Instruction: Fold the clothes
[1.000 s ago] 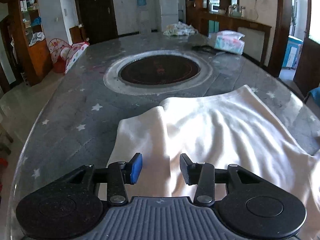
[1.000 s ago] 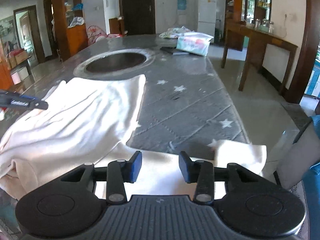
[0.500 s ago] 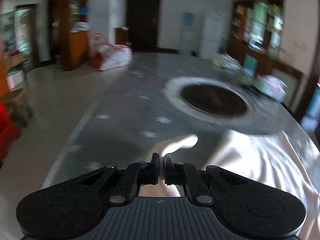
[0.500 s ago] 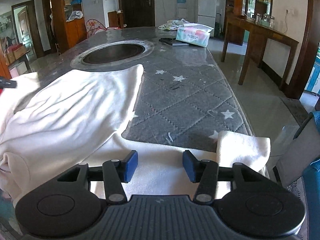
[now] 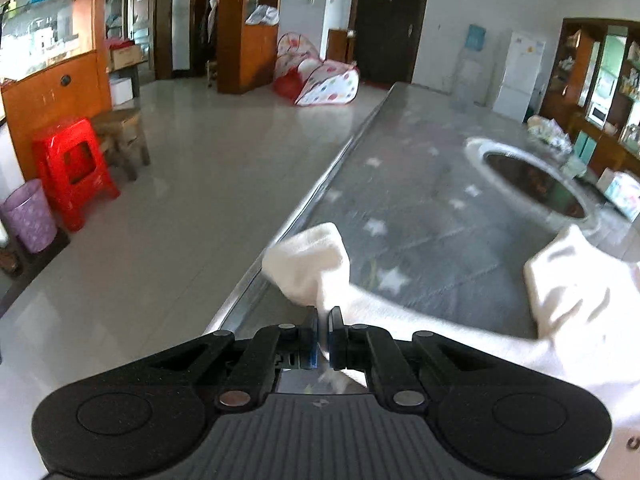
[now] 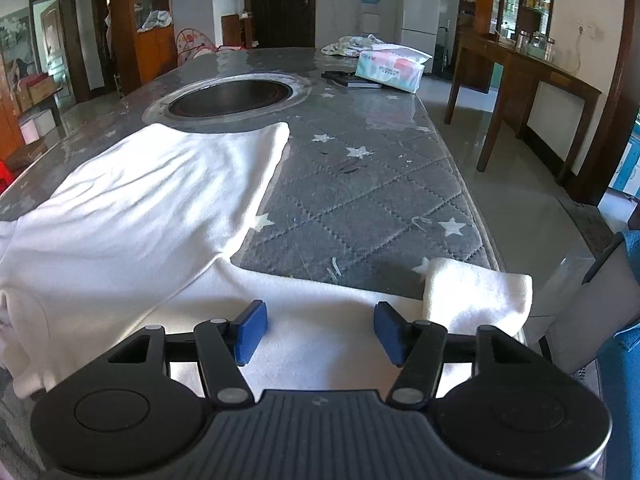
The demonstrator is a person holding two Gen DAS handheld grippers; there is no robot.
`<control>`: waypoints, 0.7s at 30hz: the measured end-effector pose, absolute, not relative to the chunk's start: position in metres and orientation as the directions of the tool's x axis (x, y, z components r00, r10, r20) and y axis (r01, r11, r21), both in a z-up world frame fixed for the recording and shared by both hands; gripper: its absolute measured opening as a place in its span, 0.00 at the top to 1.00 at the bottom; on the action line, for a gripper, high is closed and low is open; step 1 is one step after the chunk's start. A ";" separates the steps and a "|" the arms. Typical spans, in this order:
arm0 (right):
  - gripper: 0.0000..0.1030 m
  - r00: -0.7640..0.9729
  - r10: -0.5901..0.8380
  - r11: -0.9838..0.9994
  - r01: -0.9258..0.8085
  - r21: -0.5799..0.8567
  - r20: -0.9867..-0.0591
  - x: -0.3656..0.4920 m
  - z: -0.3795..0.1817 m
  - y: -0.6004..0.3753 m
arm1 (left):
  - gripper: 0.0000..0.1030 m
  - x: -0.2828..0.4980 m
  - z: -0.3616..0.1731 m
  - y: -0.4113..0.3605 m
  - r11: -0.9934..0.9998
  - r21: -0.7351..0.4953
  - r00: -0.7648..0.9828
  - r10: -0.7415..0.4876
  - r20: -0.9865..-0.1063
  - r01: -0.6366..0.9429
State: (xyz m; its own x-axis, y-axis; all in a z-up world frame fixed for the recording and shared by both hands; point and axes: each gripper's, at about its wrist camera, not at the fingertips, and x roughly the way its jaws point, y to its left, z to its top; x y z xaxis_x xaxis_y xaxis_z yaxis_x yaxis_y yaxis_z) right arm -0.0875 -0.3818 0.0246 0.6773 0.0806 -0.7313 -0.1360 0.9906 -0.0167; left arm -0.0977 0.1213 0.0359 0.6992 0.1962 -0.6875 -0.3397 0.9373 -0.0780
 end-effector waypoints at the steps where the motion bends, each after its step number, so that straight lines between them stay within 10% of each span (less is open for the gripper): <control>1: 0.41 0.675 0.083 0.990 -0.141 -0.017 -0.734 -0.088 0.025 -0.382 | 0.94 -0.099 0.034 0.122 0.937 -0.068 0.688 0.202 -0.697 -0.343; 10: 0.41 0.680 0.109 0.985 -0.170 -0.011 -0.725 -0.085 0.035 -0.381 | 0.81 -0.094 0.056 0.111 0.956 -0.007 0.692 0.208 -0.691 -0.294; 21: 0.41 0.694 0.168 0.973 -0.229 0.007 -0.700 -0.072 0.044 -0.362 | 0.67 -0.002 0.058 -0.004 0.987 -0.079 0.734 -0.155 -0.662 0.137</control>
